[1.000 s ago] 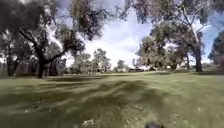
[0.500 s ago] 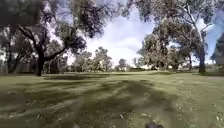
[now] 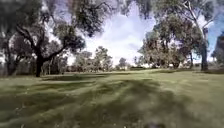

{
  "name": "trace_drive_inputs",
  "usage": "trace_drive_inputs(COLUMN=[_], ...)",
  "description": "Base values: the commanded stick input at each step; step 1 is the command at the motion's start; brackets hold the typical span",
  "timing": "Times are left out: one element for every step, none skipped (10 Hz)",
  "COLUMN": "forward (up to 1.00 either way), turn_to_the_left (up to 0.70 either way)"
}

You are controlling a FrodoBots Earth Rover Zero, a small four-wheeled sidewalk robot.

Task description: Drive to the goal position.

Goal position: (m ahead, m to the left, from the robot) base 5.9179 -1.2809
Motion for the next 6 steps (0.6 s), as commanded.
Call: trace_drive_inputs(forward=[0.7,0.7,0.7,0.7,0.7,0.7], turn_to_the_left=[0.0,0.0,0.0,0.0,0.0,0.0])
